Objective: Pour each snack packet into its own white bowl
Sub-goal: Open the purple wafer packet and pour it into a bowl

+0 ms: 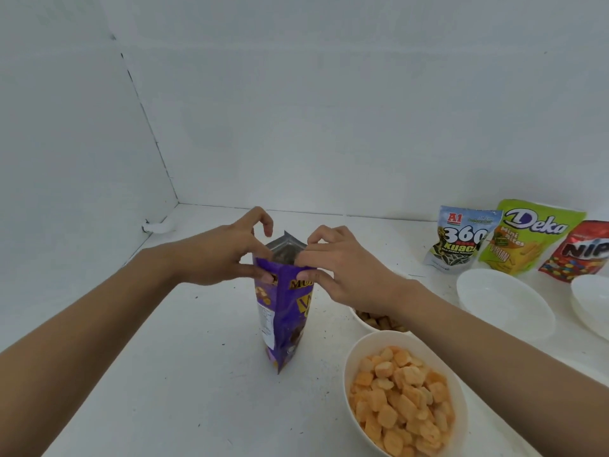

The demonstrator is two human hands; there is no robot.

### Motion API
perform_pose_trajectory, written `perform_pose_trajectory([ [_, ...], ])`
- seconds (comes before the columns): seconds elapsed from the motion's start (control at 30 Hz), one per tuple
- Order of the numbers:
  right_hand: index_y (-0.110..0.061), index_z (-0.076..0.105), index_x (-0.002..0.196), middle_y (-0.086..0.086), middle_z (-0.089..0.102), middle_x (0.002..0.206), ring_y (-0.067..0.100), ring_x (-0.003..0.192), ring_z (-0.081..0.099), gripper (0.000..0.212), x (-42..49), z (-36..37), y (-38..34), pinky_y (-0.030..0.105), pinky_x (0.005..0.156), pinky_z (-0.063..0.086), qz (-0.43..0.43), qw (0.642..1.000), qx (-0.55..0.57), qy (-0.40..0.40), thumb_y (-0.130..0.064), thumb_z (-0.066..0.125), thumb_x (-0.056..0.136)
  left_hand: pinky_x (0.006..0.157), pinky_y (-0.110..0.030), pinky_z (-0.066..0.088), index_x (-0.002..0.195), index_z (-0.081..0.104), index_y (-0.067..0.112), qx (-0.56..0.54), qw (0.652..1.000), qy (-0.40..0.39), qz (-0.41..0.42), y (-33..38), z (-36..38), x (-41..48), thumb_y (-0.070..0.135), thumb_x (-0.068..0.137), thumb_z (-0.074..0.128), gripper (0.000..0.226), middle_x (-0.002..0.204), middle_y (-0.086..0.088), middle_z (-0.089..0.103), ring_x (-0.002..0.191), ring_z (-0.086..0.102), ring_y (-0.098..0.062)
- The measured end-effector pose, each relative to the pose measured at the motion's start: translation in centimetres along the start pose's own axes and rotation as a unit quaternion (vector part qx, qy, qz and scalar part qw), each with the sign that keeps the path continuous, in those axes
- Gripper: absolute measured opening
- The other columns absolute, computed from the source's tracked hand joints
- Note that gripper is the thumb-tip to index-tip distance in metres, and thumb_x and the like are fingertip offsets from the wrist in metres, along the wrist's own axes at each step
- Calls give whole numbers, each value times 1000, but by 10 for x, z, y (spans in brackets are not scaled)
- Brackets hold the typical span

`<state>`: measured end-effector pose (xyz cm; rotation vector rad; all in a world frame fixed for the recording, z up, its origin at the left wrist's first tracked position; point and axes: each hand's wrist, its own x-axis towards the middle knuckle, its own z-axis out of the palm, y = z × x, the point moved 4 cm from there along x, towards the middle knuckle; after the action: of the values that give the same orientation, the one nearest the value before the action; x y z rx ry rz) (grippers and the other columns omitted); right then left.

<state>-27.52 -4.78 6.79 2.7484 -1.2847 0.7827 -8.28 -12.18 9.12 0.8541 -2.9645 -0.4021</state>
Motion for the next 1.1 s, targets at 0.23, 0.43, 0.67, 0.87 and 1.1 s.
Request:
perform_pose_trajectory([
  [0.23, -19, 65, 95, -15, 64, 87, 15, 98, 46, 20, -4, -20, 7, 32, 85, 32, 0, 998, -41, 43, -30, 48, 101, 71, -16, 51, 116, 70, 43, -89, 995, 50, 7, -8, -9, -7, 68, 89, 47, 43, 142, 20, 28, 108, 55, -7],
  [0.43, -18, 67, 97, -10, 66, 88, 14, 99, 47, 28, -6, -19, 6, 40, 85, 41, 10, 999, -31, 44, -34, 44, 101, 82, -33, 60, 120, 66, 49, -218, 976, 6, -15, -16, 3, -8, 66, 89, 53, 37, 137, 18, 38, 126, 51, -15],
  [0.67, -17, 67, 100, -7, 68, 90, 14, 97, 51, 13, -5, -15, -2, 34, 84, 39, 19, 998, 1, 61, -25, 58, 97, 77, -36, 53, 105, 63, 26, -324, 936, 130, -40, -1, 27, -8, 34, 102, 54, 12, 107, 9, 67, 101, 64, -13],
  [0.87, -32, 42, 128, -6, 69, 104, 11, 103, 49, 40, -3, -5, -15, 36, 93, 39, 2, 997, 55, 55, -14, 60, 96, 86, -32, 56, 122, 49, 26, -447, 839, 297, -85, 15, 65, -19, 25, 93, 64, 33, 113, -1, 68, 105, 68, -20],
  [1.1, -21, 66, 115, -5, 71, 111, 18, 122, 53, 32, 9, 0, -28, 45, 103, 37, -79, 992, 20, 100, -3, 66, 88, 107, -47, 46, 119, 57, 20, -467, 813, 332, -103, 35, 135, -54, 38, 89, 69, 37, 135, 3, 61, 132, 55, -22],
])
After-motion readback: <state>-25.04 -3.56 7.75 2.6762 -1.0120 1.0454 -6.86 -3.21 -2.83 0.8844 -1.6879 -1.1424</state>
